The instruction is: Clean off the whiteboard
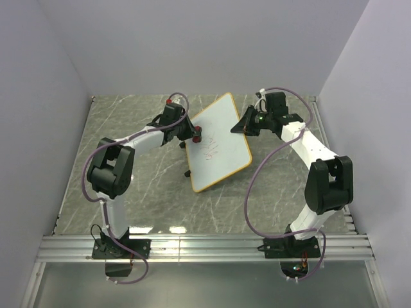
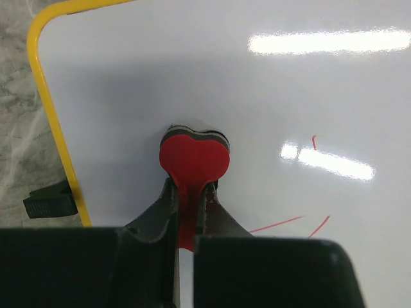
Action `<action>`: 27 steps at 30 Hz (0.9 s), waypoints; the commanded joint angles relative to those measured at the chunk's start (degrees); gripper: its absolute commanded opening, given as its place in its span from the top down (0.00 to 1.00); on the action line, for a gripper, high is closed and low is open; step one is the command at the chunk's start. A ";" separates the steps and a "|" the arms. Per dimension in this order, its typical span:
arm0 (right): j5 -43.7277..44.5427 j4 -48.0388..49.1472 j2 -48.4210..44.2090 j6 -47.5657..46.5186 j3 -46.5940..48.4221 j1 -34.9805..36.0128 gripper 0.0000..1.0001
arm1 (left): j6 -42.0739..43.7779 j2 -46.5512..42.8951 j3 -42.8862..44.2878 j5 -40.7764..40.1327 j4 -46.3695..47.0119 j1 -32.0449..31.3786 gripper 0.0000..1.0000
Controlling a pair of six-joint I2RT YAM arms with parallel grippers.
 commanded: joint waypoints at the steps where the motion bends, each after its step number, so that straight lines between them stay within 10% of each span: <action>1: -1.89 2.42 -2.29 -0.88 -1.05 2.98 1.00 | 0.00 5.50 -3.91 2.11 -9.24 -2.23 1.00; 14: -1.98 3.48 -2.73 -0.43 -3.17 3.68 1.00 | -0.35 5.77 19.02 5.10 -17.41 -10.66 1.00; 27: -1.72 3.74 -2.82 -0.70 -4.04 3.85 1.00 | -1.05 7.79 10.18 6.24 -15.84 -6.20 1.00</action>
